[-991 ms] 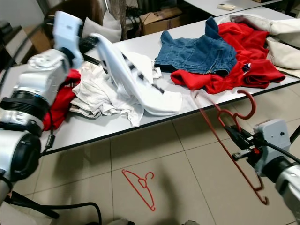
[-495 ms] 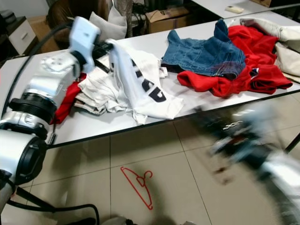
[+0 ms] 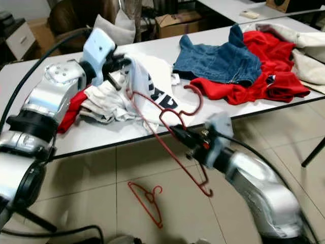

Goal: Hang hanger

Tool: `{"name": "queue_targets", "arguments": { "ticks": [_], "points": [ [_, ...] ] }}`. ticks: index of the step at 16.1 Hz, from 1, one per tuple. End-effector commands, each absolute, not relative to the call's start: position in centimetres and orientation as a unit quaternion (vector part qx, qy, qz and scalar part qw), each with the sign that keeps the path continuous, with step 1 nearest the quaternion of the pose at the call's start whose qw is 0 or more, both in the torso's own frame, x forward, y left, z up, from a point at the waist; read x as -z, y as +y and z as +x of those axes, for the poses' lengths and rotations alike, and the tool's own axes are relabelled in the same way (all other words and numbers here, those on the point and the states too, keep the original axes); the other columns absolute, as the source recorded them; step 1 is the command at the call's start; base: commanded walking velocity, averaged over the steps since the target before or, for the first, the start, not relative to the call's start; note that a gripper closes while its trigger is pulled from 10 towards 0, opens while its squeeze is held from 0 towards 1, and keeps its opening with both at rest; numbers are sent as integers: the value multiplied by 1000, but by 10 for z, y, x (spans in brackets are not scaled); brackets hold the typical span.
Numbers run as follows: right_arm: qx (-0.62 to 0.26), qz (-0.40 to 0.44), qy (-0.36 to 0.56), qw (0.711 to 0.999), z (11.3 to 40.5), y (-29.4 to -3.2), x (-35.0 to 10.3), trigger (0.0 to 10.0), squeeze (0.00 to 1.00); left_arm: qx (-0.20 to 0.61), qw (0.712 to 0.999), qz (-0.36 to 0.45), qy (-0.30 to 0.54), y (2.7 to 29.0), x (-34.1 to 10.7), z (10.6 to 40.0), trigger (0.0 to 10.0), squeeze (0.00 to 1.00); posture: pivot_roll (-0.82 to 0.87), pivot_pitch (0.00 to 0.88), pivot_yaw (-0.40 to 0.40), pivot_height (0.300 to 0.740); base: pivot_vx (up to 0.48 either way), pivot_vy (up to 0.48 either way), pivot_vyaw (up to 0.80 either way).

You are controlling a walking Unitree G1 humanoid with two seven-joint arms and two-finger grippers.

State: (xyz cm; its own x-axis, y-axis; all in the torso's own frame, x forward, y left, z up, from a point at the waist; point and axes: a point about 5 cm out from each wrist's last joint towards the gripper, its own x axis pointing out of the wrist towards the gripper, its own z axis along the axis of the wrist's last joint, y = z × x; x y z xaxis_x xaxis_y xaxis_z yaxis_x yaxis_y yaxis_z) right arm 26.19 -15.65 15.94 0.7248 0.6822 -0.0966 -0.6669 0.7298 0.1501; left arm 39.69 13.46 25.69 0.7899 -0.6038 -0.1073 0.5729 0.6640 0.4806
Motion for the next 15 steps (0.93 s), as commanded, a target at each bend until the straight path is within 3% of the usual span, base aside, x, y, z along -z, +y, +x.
{"name": "queue_targets", "arguments": {
  "ticks": [1, 7, 11, 13, 15],
  "points": [
    [-354, 40, 70, 932, 271, -154, -160, 10000, 0, 319, 905, 283, -17, 143, -255, 393, 0, 0, -118, 0, 71, 710, 0, 0, 0],
    [-312, 19, 29, 949, 285, -165, -179, 10000, 0, 283, 900, 332, 7, 163, -246, 382, 0, 0, -102, 0, 34, 710, 0, 0, 0],
    [-326, 11, 1, 945, 279, -172, -195, 10000, 0, 265, 897, 354, 12, 171, -248, 383, 0, 0, -113, 0, 46, 710, 0, 0, 0],
    [-308, 11, 5, 951, 282, -179, -192, 10000, 0, 266, 898, 350, 10, 171, -251, 383, 0, 0, -114, 0, 48, 710, 0, 0, 0],
    [-292, 15, 12, 956, 287, -185, -184, 10000, 0, 321, 897, 306, 3, 166, -263, 377, 0, 0, -115, 0, 50, 710, 0, 0, 0]
  ]
}}
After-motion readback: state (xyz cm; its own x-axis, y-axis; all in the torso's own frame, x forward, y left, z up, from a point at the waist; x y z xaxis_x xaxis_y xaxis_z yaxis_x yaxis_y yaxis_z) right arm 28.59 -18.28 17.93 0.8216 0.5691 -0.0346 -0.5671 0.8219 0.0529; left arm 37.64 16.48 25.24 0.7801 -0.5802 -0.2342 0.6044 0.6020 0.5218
